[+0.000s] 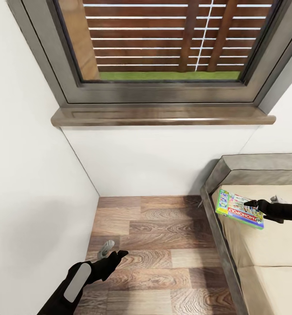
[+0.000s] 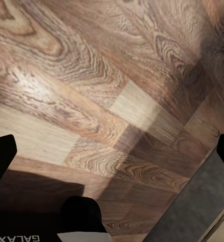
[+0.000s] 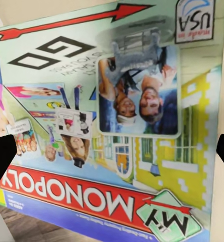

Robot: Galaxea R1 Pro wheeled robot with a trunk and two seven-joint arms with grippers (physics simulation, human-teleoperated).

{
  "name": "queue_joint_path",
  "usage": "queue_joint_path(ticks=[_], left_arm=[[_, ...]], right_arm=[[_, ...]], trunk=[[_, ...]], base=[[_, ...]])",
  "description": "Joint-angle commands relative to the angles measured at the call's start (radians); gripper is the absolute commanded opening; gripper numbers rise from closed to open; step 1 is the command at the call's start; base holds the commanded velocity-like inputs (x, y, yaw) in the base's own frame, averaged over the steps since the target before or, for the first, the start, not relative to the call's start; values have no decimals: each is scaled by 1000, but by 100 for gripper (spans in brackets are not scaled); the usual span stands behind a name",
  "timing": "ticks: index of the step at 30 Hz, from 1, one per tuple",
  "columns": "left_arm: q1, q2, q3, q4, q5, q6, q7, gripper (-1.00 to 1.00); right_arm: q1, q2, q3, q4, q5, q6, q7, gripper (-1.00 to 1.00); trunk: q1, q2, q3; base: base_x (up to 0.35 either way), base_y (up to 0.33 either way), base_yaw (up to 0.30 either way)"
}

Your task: Put all the toys in the child's room - the three board games (two on the bed and one on the table), the two jigsaw puzzles on the table, and the tennis ball on the table - inside the toy box on the table in the child's room.

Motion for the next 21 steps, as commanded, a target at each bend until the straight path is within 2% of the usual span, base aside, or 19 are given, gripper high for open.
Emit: queue_joint_path(ticks=[1,21], left_arm=[[0,0,0,-1,3,3,1,100],[0,0,0,-1,3,3,1,100]], right_arm=[[-1,-1,4,0,9,0,10,100],[-2,-2,4,0,9,-1,9,100]], trunk=[[0,0,-1],[0,0,-1]], base=[[0,0,15],[0,0,5]])
